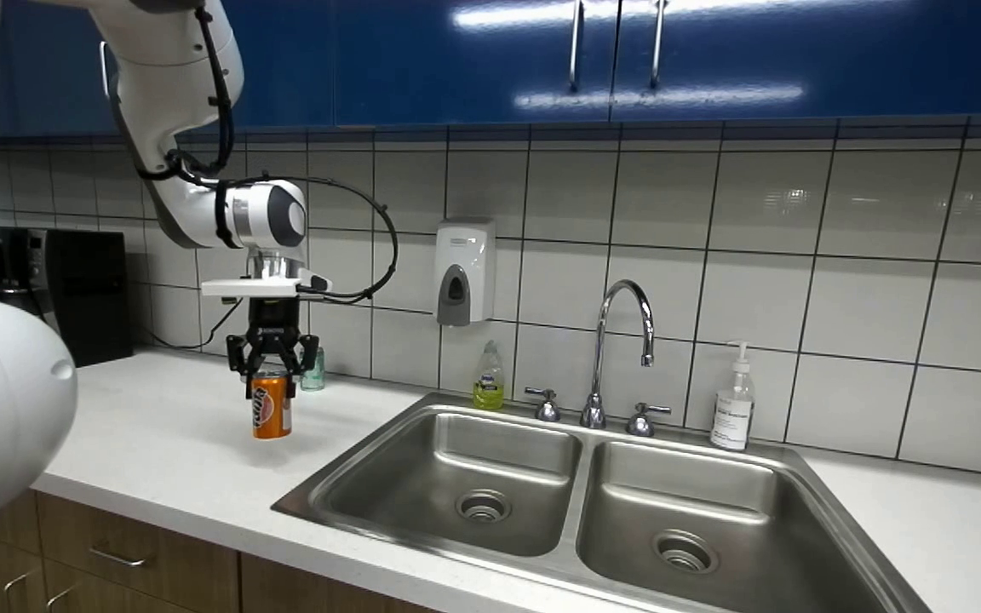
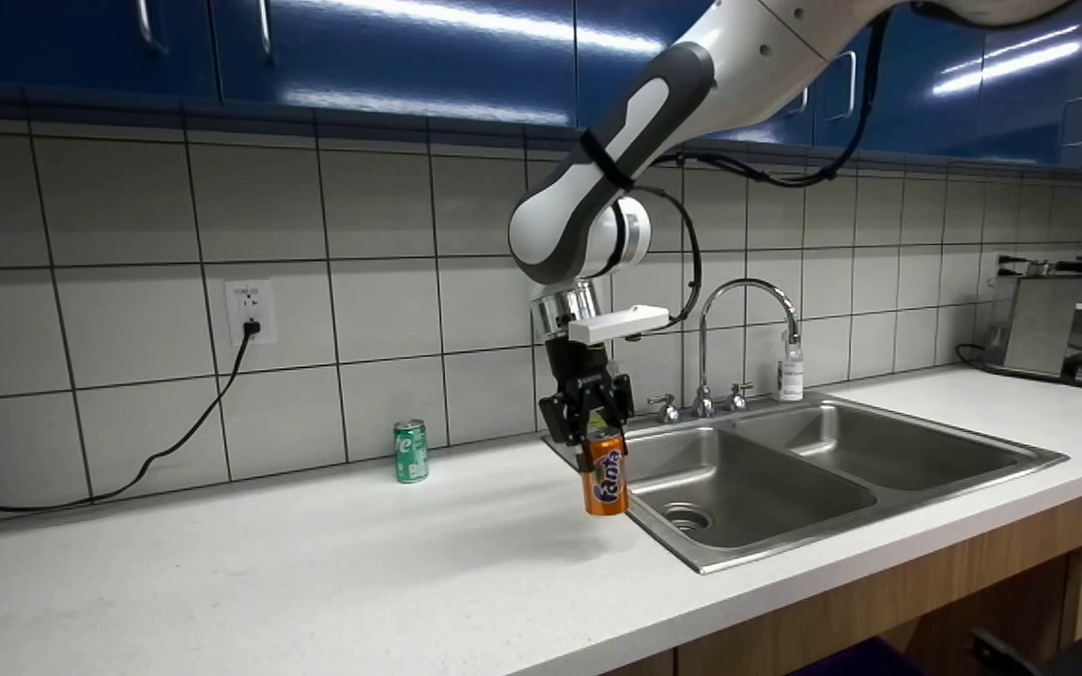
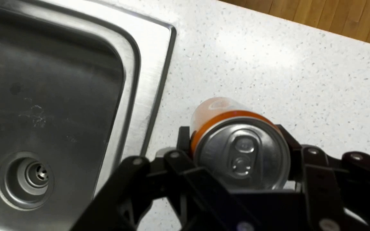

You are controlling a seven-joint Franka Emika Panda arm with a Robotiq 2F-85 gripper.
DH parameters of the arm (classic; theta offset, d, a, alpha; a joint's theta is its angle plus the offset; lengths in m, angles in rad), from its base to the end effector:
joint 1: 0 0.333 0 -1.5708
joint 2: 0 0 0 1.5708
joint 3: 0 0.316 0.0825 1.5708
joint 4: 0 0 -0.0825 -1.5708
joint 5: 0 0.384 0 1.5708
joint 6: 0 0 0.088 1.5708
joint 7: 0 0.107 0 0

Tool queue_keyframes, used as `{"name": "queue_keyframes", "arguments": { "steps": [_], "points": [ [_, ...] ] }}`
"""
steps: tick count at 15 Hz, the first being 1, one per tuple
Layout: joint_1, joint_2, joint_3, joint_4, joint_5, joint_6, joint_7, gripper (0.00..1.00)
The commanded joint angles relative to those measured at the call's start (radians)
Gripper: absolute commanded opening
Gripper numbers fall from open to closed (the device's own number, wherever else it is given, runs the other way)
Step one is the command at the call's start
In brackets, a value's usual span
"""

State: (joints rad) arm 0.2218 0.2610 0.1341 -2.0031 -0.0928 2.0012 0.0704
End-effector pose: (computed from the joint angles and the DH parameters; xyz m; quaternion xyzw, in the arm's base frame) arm 0.5337 0.1905 0.3102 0.9774 0.1654 -0.1219 0.0488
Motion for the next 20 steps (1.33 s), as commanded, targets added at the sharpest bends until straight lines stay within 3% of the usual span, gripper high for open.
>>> {"name": "queue_keyframes", "arguments": {
  "steps": [1, 8, 20],
  "points": [
    [0.01, 0.087, 0.004, 0.103, -0.041, -0.019, 0.017, 0.38],
    [0.012, 0.183, -0.003, 0.182, -0.034, -0.006, 0.012, 0.38],
    [0.016, 0.215, -0.011, 0.19, -0.033, 0.021, 0.035, 0.38]
  ]
}}
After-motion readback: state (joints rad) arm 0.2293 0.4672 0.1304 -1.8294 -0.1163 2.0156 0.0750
